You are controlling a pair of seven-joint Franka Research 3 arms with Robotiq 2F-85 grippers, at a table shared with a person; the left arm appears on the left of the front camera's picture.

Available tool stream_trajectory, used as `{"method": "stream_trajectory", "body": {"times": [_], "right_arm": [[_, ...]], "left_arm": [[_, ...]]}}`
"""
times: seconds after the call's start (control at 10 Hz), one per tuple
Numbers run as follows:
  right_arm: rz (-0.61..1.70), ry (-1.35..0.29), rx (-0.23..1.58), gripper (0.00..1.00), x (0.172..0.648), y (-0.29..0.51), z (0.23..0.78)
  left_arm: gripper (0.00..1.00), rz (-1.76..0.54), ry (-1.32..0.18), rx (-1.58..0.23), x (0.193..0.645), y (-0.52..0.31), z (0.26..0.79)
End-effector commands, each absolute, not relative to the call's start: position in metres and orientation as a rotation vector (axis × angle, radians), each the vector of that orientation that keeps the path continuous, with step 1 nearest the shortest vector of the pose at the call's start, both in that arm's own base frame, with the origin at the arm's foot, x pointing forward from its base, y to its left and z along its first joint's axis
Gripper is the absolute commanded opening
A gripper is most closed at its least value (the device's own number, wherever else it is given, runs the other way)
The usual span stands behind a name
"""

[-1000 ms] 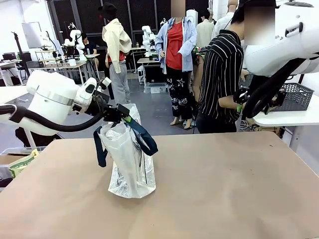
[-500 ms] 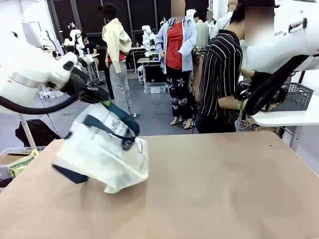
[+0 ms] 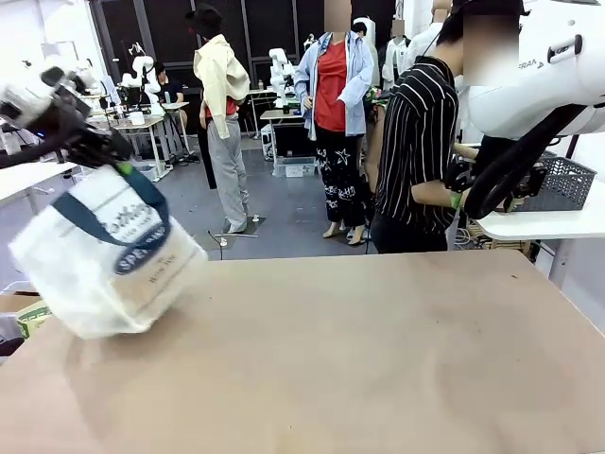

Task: Transfer purchased items from the store into the shopping bag.
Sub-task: Move the Reusable shopping bag to the right side of the table.

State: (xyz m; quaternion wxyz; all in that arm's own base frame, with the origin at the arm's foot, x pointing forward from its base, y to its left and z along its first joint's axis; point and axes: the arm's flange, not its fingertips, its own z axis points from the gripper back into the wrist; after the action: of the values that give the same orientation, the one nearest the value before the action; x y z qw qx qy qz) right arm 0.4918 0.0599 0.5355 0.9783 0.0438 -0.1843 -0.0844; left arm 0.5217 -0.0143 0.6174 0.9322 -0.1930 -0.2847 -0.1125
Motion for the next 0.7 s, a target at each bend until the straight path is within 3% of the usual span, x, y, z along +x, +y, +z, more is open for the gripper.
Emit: {"method": "stream_trajectory", "body": {"times": [0.0, 0.2, 0.6], "right_arm": [[-0.159, -0.364, 0.076, 1.0, 0.491, 0.059, 0.535], [-0.159, -0.364, 0.076, 1.0, 0.491, 0.059, 0.535], [-0.159, -0.364, 0.076, 1.0, 0.491, 0.059, 0.535]], "left_arm": [[0.0, -0.095, -0.594, -0.326, 0.504, 0.004, 0.655], [0.0, -0.005, -0.569, -0.234, 0.488, 0.036, 0.656], [0.0, 0.159, -0.404, -0.029, 0.512, 0.06, 0.613]]}}
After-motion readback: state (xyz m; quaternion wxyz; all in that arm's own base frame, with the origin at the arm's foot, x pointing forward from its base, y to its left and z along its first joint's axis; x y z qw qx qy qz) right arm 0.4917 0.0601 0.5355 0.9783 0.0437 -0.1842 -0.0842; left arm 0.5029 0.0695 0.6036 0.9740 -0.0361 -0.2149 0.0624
